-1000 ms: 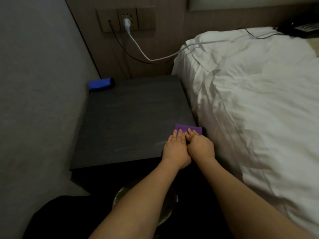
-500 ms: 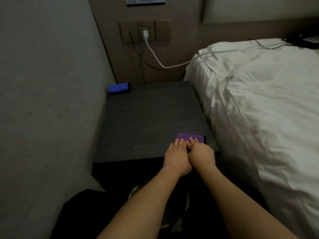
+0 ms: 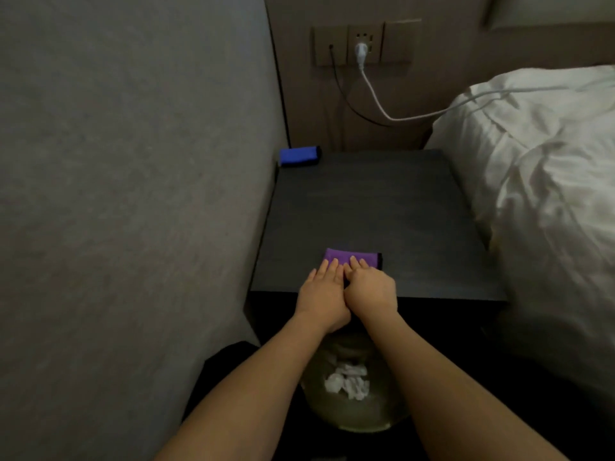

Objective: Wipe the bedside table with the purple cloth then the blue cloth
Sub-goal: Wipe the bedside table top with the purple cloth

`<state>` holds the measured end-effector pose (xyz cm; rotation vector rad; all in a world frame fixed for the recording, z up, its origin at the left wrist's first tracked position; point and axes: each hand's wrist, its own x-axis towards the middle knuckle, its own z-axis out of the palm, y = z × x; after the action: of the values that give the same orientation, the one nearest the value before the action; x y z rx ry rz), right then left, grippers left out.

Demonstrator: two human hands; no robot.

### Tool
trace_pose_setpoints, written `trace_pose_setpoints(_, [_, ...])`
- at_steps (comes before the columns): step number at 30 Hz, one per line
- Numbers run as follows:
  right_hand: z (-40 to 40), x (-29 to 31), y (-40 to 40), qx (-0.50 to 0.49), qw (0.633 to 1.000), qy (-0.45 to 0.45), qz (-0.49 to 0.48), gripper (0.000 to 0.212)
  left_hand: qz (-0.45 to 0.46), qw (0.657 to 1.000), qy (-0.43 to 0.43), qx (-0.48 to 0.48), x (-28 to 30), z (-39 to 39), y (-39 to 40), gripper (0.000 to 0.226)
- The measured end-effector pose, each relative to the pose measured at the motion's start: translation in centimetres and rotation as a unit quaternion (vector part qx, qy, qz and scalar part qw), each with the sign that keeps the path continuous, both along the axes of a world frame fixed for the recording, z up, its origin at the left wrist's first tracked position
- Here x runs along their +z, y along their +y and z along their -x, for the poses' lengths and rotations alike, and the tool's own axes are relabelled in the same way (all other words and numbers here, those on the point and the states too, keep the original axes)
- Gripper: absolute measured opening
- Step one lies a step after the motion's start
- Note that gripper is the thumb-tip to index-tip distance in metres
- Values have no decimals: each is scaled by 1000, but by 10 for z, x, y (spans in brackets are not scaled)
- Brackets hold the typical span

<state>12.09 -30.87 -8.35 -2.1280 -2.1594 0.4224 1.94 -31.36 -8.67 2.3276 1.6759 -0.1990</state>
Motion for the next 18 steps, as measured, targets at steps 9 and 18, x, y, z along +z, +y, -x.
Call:
trace_pose_setpoints(9, [83, -4, 21, 83, 996, 38, -2, 46, -15, 996, 15, 86, 2, 80, 1, 81])
trace_pose_setpoints(18, [98, -1, 23, 113, 993, 27, 1, 47, -23, 993, 24, 117, 1, 92, -1, 80])
